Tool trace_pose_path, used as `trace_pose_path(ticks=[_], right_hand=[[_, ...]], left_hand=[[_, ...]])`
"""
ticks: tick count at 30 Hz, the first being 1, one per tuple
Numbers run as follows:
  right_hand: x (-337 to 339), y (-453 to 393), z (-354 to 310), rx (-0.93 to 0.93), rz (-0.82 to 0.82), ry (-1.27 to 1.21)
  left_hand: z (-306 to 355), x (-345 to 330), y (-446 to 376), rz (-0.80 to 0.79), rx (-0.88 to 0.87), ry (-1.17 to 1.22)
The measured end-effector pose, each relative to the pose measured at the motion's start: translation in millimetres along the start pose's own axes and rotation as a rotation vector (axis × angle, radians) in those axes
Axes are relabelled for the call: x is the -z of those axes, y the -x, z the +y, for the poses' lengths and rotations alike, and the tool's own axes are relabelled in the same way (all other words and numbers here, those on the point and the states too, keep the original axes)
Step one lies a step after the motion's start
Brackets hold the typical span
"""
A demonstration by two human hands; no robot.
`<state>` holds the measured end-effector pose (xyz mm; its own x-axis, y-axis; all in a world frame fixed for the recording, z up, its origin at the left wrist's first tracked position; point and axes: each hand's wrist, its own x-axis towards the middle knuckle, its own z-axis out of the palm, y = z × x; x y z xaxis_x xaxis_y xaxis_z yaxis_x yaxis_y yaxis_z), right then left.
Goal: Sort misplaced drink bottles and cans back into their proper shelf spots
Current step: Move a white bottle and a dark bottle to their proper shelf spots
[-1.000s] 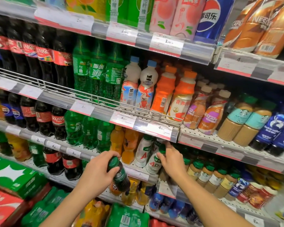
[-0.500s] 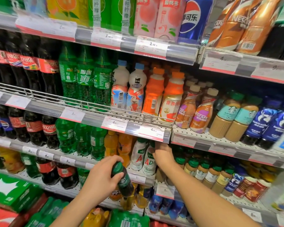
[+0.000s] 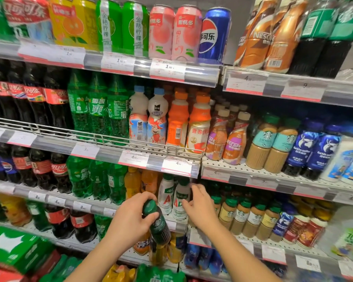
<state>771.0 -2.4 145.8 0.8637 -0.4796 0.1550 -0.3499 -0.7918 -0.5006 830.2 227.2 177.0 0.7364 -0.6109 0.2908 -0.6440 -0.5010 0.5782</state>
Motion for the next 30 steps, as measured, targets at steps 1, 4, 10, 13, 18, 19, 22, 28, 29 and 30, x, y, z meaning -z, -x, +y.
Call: trace_pose_path(ticks=[1,4,10,13,18,19,22,28,29,30], right_hand=[[4.0,10.3,0.1,0.024,-0.018,-0.094],[18.6,41.4,-1.6,0.052,-0.235,-0.388],[38.0,81.6,3.6,0.074,-0.336,-0.386],[52.1,91.3,11.4,0.044,-0.194,-0.377],[96.3,106.8,31.1,0.042,-0.052,-0.4],[107.3,108.9,34.7,0.051,-0.016,-0.406],[142.5,111.1,47.5,0.045,0.107,-0.434],[233.2,105.1,69.4,0.098,0.306,-0.554],[250.3,103.7,70.8,0.111,0.345,-0.572],[266.9,101.5,72.7,0.124,0.382,-0.588]], left_hand=[[3.5,-0.5,-0.1,0.004,-0.001,-0.005],[19.2,-3.9,-0.7,0.014,-0.003,-0.012],[58.9,-16.1,-9.1,0.039,-0.019,0.131],[86.6,-19.1,-13.2,0.031,-0.038,0.187],[139.5,-8.8,-25.0,-0.032,-0.182,0.24],[149.6,-4.1,-29.4,-0.029,-0.22,0.221],[180.6,14.6,-46.3,0.045,-0.378,0.124],[250.1,50.5,-86.7,0.211,-0.66,-0.115],[262.0,55.0,-93.4,0.233,-0.685,-0.155],[273.1,58.8,-100.3,0.252,-0.707,-0.191]])
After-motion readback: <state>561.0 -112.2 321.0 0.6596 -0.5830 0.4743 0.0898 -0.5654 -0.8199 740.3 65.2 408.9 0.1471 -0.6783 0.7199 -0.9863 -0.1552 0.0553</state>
